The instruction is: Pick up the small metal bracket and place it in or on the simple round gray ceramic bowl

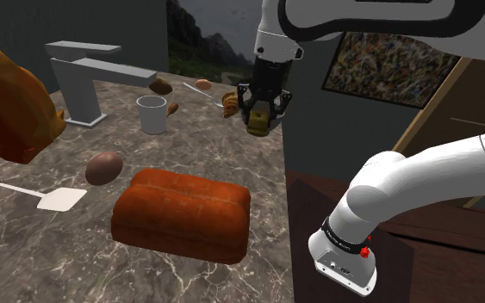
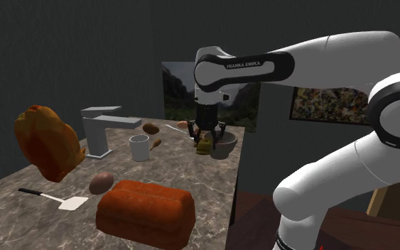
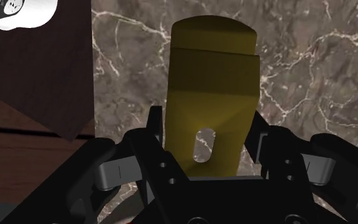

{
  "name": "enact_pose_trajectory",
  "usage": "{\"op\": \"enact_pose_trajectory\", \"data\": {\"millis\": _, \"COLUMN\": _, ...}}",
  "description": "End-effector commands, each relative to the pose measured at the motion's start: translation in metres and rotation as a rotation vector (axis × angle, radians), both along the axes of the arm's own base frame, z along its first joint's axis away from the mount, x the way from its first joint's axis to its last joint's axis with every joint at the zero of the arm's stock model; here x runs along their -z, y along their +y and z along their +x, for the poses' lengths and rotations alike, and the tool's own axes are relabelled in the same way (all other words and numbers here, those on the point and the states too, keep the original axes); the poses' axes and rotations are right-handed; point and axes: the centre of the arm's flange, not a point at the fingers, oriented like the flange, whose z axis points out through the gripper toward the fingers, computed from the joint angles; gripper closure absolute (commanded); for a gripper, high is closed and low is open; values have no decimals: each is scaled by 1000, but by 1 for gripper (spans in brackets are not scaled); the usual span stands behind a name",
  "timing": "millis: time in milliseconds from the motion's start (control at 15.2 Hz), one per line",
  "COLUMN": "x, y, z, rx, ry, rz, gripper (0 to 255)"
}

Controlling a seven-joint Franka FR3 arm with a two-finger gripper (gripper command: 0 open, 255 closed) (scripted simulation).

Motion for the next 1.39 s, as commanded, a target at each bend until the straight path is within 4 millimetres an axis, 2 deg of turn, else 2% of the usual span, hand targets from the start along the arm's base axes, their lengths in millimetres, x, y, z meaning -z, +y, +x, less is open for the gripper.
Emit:
{"op": "enact_pose_trajectory", "data": {"millis": 0, "x": -11, "y": 0, "z": 1, "rx": 0, "ry": 0, "rz": 0, "gripper": 255}}
{"op": "enact_pose_trajectory", "data": {"millis": 264, "x": -29, "y": 0, "z": 1, "rx": 0, "ry": 0, "rz": 0, "gripper": 255}}
{"op": "enact_pose_trajectory", "data": {"millis": 1320, "x": -27, "y": -182, "z": 99, "rx": 0, "ry": 0, "rz": 0, "gripper": 255}}
